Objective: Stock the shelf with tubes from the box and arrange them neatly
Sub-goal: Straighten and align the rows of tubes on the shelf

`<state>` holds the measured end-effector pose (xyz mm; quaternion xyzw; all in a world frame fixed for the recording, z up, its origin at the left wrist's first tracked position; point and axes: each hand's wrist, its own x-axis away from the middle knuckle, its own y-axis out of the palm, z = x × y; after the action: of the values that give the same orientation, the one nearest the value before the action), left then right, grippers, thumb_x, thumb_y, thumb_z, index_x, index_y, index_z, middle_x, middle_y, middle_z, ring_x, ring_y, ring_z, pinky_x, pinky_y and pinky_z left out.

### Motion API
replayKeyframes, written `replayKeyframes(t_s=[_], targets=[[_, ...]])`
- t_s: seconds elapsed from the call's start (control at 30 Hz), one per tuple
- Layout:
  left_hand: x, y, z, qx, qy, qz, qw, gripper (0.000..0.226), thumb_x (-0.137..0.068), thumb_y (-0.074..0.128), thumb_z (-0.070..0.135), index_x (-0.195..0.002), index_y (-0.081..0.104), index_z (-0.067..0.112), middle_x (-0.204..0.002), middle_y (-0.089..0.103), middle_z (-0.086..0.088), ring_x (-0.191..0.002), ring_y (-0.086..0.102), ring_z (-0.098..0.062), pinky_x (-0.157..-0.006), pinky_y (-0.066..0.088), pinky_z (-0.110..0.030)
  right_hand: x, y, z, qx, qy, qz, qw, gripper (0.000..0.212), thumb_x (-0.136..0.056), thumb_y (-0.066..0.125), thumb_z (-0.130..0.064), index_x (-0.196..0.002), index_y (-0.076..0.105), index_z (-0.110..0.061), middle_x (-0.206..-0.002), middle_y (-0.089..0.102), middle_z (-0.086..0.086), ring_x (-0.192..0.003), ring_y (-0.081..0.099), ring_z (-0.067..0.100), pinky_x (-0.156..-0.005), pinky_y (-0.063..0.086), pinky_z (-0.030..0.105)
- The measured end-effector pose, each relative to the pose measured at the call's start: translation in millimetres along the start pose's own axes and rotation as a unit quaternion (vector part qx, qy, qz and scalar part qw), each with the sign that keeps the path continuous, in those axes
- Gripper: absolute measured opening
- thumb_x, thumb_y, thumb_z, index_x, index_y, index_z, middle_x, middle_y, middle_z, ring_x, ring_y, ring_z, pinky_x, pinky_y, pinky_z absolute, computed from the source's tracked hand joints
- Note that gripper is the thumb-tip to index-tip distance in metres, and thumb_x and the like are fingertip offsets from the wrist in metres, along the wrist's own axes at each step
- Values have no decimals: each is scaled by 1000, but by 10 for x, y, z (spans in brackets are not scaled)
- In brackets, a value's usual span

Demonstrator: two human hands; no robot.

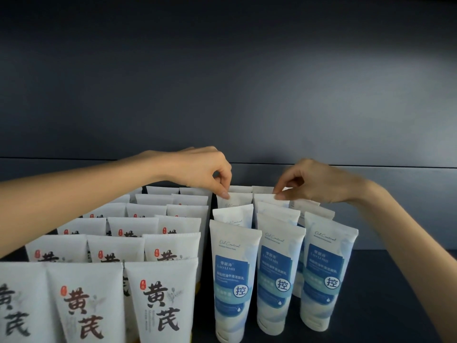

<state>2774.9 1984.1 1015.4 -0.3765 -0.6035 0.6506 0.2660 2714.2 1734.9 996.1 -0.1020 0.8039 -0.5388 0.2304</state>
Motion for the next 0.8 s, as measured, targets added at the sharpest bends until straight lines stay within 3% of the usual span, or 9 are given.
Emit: replayKeyframes(t_s=[0.23,0.37,0.5,0.67,0.8], targets=[[7,-25,-9,4,-15,-12,1000,18,-78,71,44,-68,69,30,-64,54,20,-60,47,0,-56,32,-24,13,-11,1,-21,3,-7,1000,12,-84,69,-29,-74,72,-34,-63,51,5,-52,39,4,-53,33,17],[0,-17,8,17,-16,-12,1000,17,-77,71,46,-67,69,33,-62,55,17,-57,46,-1,-54,31,-22,15,-7,-3,-29,9,-7,1000,9,-83,69,-30,-75,74,-32,-77,64,15,-59,46,8,-59,38,24],[1,-10,6,30,-19,-10,999,15,-76,72,47,-68,69,34,-58,55,13,-53,45,-2,-53,32,-21,20,-10,-6,-46,14,-7,999,8,-83,70,-29,-77,76,-26,-65,60,8,-54,44,4,-52,34,13],[14,-4,12,43,-19,-7,999,19,-75,71,49,-67,69,33,-55,53,13,-51,43,-2,-53,31,-20,102,-120,37,-85,34,-10,996,8,-83,71,-31,-84,76,-24,-75,71,-9,-66,58,-1,-64,44,9],[3,-10,45,60,-21,-7,998,29,-69,66,62,-65,69,34,-51,51,16,-49,43,-2,-54,31,-23,199,-277,179,-76,64,34,994,10,-79,73,-35,-83,70,-26,-62,49,-7,-61,44,8,-57,36,10]])
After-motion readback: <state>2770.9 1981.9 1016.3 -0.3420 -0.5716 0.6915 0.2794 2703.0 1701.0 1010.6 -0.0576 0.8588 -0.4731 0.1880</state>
